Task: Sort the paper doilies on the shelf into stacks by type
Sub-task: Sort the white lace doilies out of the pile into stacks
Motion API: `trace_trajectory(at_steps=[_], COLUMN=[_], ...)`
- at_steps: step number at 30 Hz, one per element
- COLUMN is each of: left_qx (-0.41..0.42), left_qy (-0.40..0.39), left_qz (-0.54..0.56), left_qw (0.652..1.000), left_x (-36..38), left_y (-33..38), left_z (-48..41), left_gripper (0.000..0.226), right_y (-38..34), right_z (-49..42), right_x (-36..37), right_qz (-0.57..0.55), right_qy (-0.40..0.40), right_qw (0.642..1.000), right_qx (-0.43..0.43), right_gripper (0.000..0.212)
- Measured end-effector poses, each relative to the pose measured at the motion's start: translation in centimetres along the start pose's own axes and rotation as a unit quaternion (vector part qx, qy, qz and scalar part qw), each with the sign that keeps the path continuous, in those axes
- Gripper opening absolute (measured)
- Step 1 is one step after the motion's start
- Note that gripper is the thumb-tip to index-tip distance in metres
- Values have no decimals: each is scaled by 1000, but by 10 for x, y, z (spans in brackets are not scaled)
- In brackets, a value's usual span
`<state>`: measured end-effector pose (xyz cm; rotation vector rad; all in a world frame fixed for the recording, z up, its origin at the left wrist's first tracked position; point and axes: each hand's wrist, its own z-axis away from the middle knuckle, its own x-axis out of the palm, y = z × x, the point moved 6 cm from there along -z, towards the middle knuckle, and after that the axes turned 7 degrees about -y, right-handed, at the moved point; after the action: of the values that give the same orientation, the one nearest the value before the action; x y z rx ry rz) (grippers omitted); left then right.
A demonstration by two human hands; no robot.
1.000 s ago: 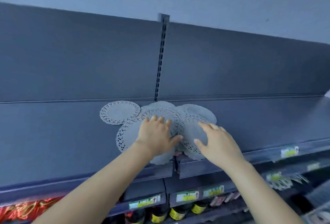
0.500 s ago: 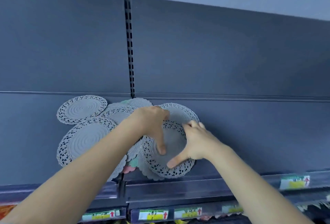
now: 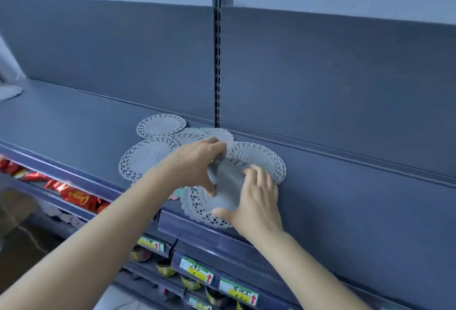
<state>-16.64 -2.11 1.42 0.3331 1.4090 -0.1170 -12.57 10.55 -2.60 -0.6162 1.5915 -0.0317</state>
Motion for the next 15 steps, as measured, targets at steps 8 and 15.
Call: trace_trajectory(at_steps=[8, 15], left_qx=[-161, -297], left_qy=[242, 424], left_qz=[331, 372], left_qw=[898, 770], left_x=[-27, -37], left_y=[-58, -151], left_z=[144, 289], left_gripper=[31, 41], right_y=[-57, -199], right_z=[-9, -6], right_x=[-38, 39], right_qz=[-400, -630], right_qy=[-17, -229], right_qw=[913, 742], right_qx=[-74, -23], right_gripper=[39, 25])
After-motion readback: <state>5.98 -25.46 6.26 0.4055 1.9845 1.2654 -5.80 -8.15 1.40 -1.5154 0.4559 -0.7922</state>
